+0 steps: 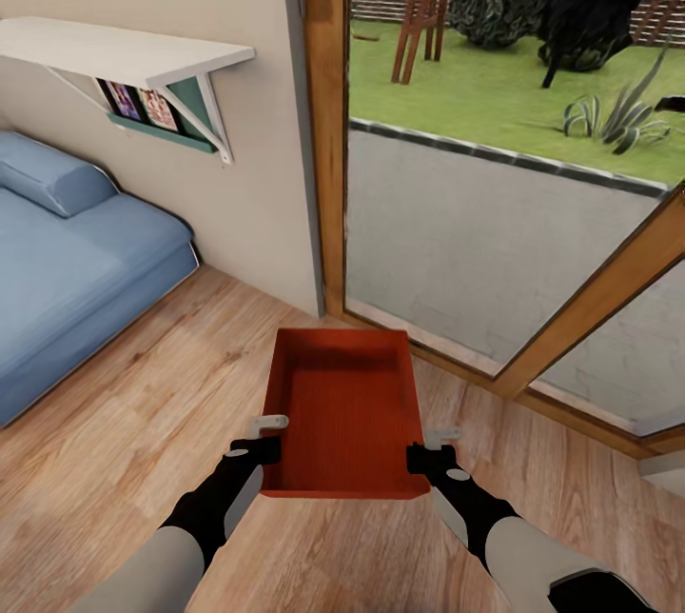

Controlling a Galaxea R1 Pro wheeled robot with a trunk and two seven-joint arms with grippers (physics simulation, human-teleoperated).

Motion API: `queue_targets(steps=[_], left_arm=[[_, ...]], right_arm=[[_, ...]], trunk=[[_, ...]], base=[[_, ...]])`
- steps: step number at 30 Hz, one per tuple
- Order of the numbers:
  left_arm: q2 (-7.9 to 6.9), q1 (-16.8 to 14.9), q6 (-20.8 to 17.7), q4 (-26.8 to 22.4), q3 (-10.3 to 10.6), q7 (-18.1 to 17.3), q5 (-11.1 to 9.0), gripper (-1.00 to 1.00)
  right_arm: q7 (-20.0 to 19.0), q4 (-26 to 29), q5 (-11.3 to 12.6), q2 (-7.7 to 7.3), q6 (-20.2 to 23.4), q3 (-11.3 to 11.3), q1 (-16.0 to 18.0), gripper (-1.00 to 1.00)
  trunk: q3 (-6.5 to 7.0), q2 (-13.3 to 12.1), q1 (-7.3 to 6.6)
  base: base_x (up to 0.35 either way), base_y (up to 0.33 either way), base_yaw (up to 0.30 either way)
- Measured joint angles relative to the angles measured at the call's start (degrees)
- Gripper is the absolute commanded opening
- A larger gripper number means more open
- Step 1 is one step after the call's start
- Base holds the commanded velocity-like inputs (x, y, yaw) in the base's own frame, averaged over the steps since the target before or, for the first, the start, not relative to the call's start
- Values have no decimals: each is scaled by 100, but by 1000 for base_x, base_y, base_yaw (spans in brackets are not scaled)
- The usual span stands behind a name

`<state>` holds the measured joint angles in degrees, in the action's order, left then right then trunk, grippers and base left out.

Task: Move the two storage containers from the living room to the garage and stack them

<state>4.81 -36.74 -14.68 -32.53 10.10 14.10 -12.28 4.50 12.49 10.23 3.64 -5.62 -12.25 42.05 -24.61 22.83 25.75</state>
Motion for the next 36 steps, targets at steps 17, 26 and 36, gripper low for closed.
queue_targets(steps=[17,26,36], left_arm=[[-5,6,0,-123,41,64,-8,-100],[-9,5,-3,-127,63,77,-22,-100],[-3,5,-40,-159,38,72,30,-100]], right_arm=[[-30,30,-60,1,-69,81,7,-100],[-34,29,-60,1,-69,88,7,-100],[-43,31,-52,1,-70,100,6,-100]], trunk=[[155,0,0],[238,0,0],[329,-1,0]], base=[[0,0,0],[0,0,0],[0,0,0]])
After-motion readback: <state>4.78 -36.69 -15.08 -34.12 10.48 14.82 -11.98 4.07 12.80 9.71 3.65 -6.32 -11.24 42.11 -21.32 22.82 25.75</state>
